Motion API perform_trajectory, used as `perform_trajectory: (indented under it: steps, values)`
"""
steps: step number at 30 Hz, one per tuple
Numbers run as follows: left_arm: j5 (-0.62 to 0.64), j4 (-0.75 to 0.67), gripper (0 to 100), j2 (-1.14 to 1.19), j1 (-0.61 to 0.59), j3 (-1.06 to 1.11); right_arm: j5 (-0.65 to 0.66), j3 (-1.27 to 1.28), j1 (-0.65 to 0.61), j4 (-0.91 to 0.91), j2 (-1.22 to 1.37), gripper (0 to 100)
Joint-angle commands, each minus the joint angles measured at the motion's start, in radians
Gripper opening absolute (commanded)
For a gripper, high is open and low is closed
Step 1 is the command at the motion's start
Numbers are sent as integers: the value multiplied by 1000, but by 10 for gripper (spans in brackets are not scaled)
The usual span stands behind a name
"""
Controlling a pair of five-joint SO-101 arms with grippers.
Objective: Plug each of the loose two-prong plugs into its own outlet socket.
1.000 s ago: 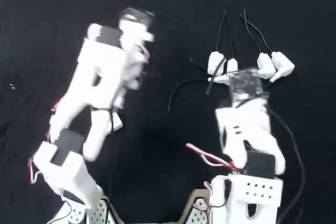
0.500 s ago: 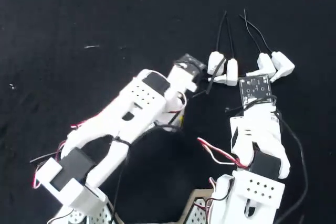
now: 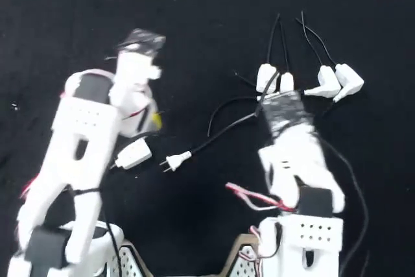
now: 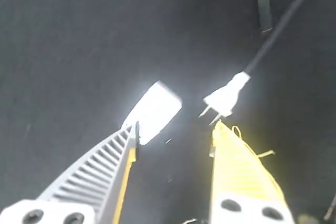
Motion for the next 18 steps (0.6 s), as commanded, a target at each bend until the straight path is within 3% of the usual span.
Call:
perform_trajectory:
  steps: [1,7,13,16,18]
  values:
    - [-21,-158,231,-149,-162,277,3,-62,-184,44,-18,243]
    - [-21,-373,231,-229,-346,604,2,-208,-362,135,107,243]
    - [-14,-417,231,-238,-421,676,14,-381,-493,149,435,243]
    - [-14,-419,231,-229,-423,679,126,-415,-563,109,568,243]
    - [-14,-419,231,-227,-424,680,282,-412,-595,68,644,243]
